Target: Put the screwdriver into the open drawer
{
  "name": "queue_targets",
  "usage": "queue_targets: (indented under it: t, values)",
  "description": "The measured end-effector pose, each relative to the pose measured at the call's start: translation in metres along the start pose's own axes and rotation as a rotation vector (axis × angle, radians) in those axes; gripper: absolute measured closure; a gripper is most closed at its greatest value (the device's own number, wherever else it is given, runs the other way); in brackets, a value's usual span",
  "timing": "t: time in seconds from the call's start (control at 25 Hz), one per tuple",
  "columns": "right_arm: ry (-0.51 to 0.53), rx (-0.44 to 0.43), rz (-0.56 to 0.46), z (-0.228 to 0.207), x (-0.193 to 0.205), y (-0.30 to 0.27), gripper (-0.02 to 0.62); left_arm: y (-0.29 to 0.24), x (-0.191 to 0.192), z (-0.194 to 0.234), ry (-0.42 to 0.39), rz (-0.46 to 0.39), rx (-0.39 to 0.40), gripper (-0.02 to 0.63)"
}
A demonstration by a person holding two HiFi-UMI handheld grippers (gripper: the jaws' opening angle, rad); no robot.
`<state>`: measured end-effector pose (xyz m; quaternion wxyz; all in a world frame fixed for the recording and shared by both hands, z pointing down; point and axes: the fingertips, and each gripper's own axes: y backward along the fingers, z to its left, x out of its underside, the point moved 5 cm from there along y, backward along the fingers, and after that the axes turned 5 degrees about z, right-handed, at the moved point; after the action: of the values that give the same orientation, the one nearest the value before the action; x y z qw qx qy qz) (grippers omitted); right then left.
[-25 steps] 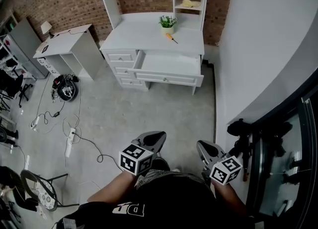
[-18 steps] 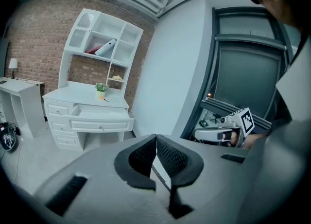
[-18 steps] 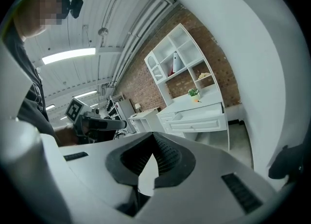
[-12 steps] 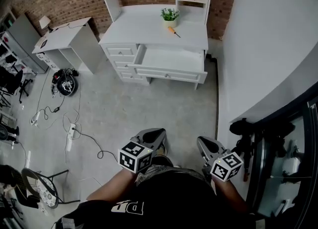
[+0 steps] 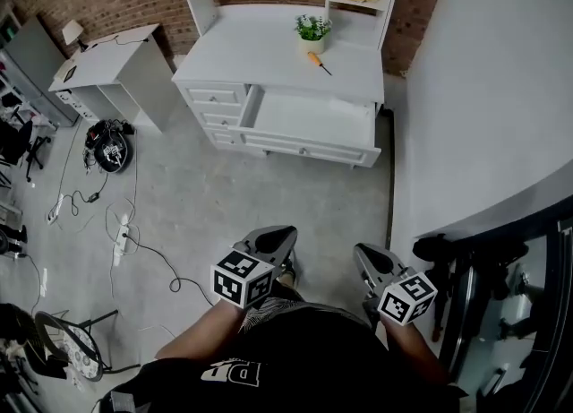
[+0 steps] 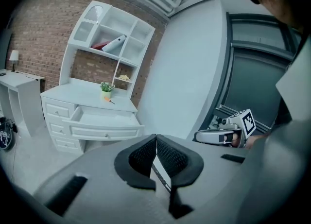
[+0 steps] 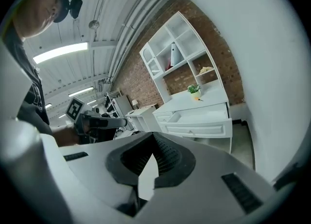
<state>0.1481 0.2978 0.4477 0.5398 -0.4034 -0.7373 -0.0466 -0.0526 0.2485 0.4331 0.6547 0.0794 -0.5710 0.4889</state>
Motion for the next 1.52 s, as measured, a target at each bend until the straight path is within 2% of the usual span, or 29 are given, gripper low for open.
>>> queue_targets:
  t: [0.36, 0.64, 0.8, 1.08, 1.52]
  values:
    - [0.005, 0.038, 0.006, -0.027, -0.058, -0.067, 0.592, -0.033, -0.064, 0.071, -0.026, -0.003, 0.032, 0.588]
    - [0.013, 0.061, 0.027, -0.041, -0.090, -0.123, 0.592, -0.046, -0.094, 0.132, -0.026, -0.009, 0.047, 0.588]
    - [0.024, 0.077, 0.034, -0.046, -0.107, -0.152, 0.592, -0.051, -0.104, 0.162, -0.012, -0.001, 0.053, 0.588]
    - [0.023, 0.098, 0.028, -0.058, -0.127, -0.198, 0.592, -0.063, -0.123, 0.203, -0.035, 0.011, 0.072, 0.588]
    - [0.005, 0.121, 0.042, -0.063, -0.135, -0.226, 0.592, -0.068, -0.125, 0.234, -0.027, 0.031, 0.080, 0.588]
